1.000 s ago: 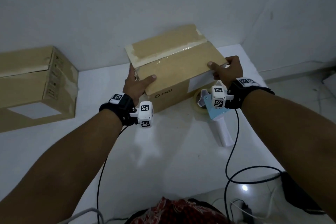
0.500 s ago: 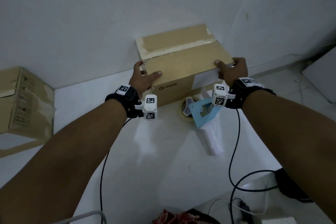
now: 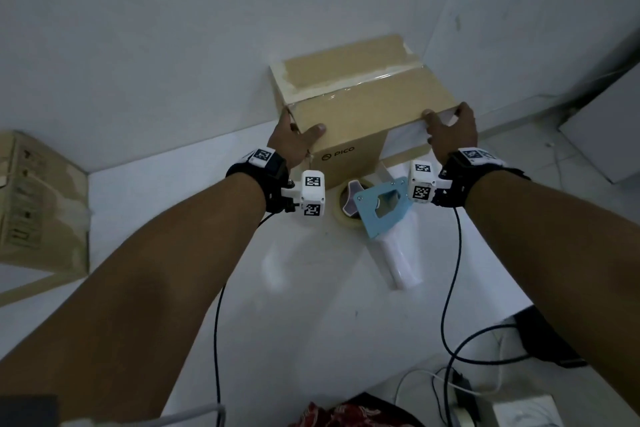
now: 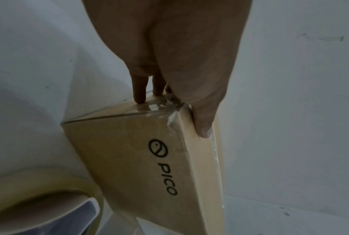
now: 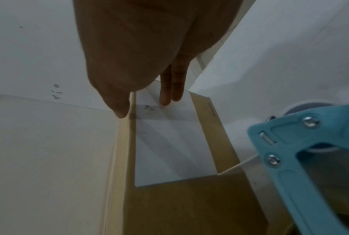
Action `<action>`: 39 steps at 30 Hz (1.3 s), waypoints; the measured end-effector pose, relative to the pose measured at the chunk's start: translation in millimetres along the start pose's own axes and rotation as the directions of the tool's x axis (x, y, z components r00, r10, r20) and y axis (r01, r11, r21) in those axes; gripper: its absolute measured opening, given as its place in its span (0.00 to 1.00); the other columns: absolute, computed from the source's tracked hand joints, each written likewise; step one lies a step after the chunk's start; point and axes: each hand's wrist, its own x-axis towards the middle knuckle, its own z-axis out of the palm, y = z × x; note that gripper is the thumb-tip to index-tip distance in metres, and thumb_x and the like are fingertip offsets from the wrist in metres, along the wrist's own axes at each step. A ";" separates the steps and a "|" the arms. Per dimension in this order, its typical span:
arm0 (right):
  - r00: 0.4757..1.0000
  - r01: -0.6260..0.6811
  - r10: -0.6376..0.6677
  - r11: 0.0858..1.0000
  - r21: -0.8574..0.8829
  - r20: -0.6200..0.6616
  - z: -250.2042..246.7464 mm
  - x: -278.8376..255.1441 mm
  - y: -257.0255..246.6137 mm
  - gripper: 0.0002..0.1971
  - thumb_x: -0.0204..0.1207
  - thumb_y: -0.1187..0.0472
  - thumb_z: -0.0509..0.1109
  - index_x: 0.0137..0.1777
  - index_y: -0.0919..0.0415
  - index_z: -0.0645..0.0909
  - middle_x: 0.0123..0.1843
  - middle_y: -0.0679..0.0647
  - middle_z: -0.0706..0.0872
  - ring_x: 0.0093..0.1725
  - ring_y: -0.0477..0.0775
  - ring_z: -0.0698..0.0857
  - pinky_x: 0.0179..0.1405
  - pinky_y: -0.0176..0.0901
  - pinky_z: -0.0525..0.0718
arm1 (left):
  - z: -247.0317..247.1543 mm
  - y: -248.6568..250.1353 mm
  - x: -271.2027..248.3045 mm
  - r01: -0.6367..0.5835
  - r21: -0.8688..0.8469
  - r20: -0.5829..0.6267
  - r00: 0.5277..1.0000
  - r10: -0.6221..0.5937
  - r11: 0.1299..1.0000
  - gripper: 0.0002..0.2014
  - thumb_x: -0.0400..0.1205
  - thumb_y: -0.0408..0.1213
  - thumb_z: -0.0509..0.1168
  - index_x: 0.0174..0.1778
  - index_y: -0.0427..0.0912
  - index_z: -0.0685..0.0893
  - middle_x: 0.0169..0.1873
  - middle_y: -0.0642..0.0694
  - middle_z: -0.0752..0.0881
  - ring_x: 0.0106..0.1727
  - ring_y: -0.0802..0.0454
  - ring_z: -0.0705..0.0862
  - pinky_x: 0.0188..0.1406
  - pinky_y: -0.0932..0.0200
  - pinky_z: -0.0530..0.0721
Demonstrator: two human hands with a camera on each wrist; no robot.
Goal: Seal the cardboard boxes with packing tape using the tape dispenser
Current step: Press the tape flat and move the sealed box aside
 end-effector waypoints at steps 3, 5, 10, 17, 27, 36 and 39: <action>1.000 0.004 -0.004 1.000 0.030 0.000 -5.6 -36.1 -6.5 0.49 0.66 0.30 0.70 0.81 0.58 0.60 0.77 0.56 0.73 0.70 0.58 0.80 0.72 0.58 0.77 | 2.2 16.5 -20.0 -0.030 0.015 -0.002 1.000 0.030 0.999 0.44 0.61 0.66 0.75 0.73 0.58 0.70 0.61 0.42 0.85 0.51 0.44 0.89 0.46 0.42 0.91; 0.999 0.016 -0.016 0.999 0.029 -0.028 -12.5 -62.5 0.2 0.27 0.78 0.47 0.69 0.69 0.62 0.68 0.66 0.60 0.77 0.61 0.58 0.80 0.65 0.52 0.77 | 1.0 17.9 -25.8 -0.016 0.040 -0.010 1.000 0.017 0.999 0.46 0.71 0.65 0.70 0.83 0.54 0.60 0.69 0.44 0.79 0.56 0.47 0.86 0.54 0.45 0.88; 0.994 -0.030 0.050 0.978 -0.206 0.094 -18.5 -128.4 46.2 0.11 0.79 0.59 0.67 0.55 0.65 0.74 0.57 0.69 0.84 0.57 0.67 0.82 0.49 0.44 0.70 | -13.2 -4.7 -40.5 0.032 0.045 -0.029 0.999 -0.031 0.998 0.36 0.81 0.59 0.63 0.83 0.47 0.65 0.78 0.44 0.72 0.70 0.45 0.78 0.62 0.46 0.84; 0.914 0.045 0.182 0.842 -0.538 0.362 2.8 -200.3 71.6 0.38 0.65 0.41 0.80 0.68 0.63 0.73 0.65 0.61 0.81 0.64 0.63 0.81 0.54 0.46 0.77 | -39.5 -34.4 -86.4 0.014 0.012 0.080 0.997 -0.015 1.000 0.08 0.86 0.41 0.61 0.54 0.44 0.83 0.55 0.39 0.88 0.50 0.44 0.88 0.50 0.50 0.84; 0.963 0.056 0.111 0.812 -0.581 0.247 22.0 -239.6 65.2 0.21 0.73 0.58 0.71 0.61 0.69 0.73 0.62 0.68 0.81 0.62 0.69 0.83 0.49 0.45 0.75 | -108.9 -65.7 -137.4 -0.033 0.071 0.127 0.992 0.024 0.997 0.08 0.87 0.37 0.61 0.56 0.39 0.83 0.48 0.43 0.89 0.43 0.48 0.88 0.43 0.57 0.81; 0.921 0.292 -0.145 0.871 -0.394 0.361 57.2 -302.4 40.6 0.11 0.74 0.59 0.70 0.50 0.65 0.77 0.45 0.60 0.84 0.46 0.63 0.84 0.44 0.44 0.77 | -182.8 -75.4 -161.0 -0.138 0.044 -0.030 0.990 0.139 0.989 0.08 0.86 0.33 0.60 0.52 0.41 0.84 0.47 0.43 0.90 0.43 0.48 0.90 0.45 0.55 0.84; 0.850 0.366 -0.254 0.914 -0.173 0.461 91.3 -328.2 12.7 0.06 0.76 0.59 0.70 0.45 0.60 0.77 0.41 0.54 0.84 0.39 0.52 0.83 0.38 0.39 0.75 | -221.2 -81.0 -172.8 -0.159 0.045 -0.105 0.981 0.163 0.986 0.08 0.86 0.32 0.59 0.50 0.41 0.84 0.45 0.42 0.90 0.43 0.47 0.90 0.43 0.55 0.84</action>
